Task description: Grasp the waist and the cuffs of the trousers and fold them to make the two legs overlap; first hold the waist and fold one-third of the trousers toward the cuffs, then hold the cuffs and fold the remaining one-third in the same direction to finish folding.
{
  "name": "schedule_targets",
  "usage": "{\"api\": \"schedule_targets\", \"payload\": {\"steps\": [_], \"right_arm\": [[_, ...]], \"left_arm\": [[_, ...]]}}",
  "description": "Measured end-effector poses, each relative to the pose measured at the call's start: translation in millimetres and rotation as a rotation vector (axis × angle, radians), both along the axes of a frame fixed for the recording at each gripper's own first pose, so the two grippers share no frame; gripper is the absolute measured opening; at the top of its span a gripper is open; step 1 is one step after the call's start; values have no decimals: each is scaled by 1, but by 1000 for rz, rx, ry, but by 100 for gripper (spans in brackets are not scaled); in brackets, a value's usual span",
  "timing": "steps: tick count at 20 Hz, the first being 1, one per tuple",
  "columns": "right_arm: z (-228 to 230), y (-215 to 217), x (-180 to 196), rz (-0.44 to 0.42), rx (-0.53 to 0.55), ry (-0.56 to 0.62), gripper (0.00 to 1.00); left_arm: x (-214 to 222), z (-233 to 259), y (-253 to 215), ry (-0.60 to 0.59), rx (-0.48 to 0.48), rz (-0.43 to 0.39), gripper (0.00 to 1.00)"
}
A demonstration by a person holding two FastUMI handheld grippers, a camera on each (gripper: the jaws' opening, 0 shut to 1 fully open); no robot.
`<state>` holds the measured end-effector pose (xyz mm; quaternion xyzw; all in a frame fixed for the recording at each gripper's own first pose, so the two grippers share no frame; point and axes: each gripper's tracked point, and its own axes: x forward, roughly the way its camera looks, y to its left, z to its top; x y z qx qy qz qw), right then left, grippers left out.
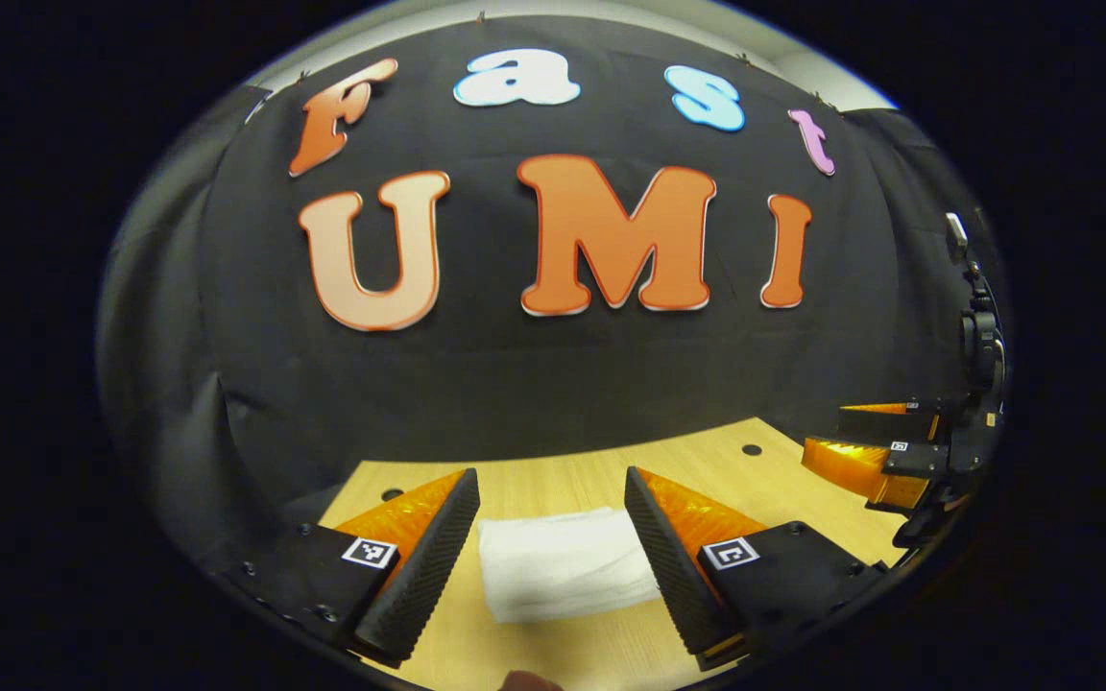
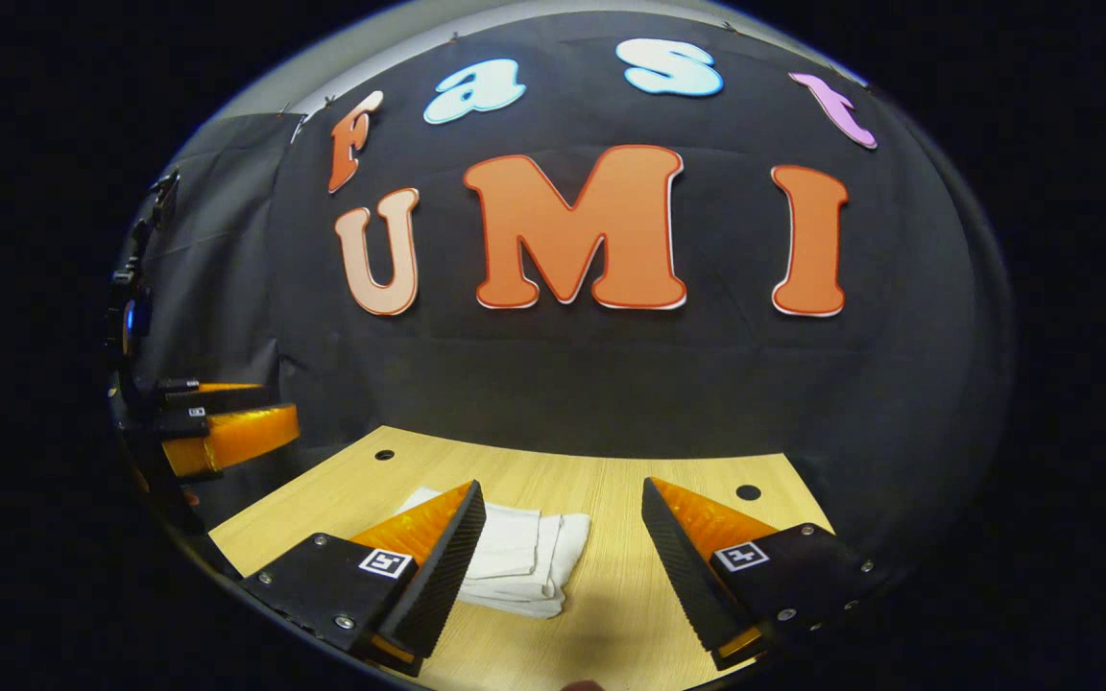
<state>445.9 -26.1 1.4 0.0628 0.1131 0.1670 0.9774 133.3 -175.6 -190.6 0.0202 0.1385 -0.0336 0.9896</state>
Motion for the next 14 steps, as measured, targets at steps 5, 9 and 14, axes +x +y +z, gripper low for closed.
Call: {"api": "schedule_targets", "payload": {"steps": [5, 9, 14], "right_arm": [[15, 25, -15, 3, -24, -44, 98], [21, 28, -18, -15, -7, -72, 99], [41, 26, -25, -39, 10, -143, 98]], "left_arm": [[-13, 28, -7, -138, -9, 9, 100], [-28, 40, 6, -210, 24, 25, 97], [-41, 36, 10, -223, 19, 53, 100]]}}
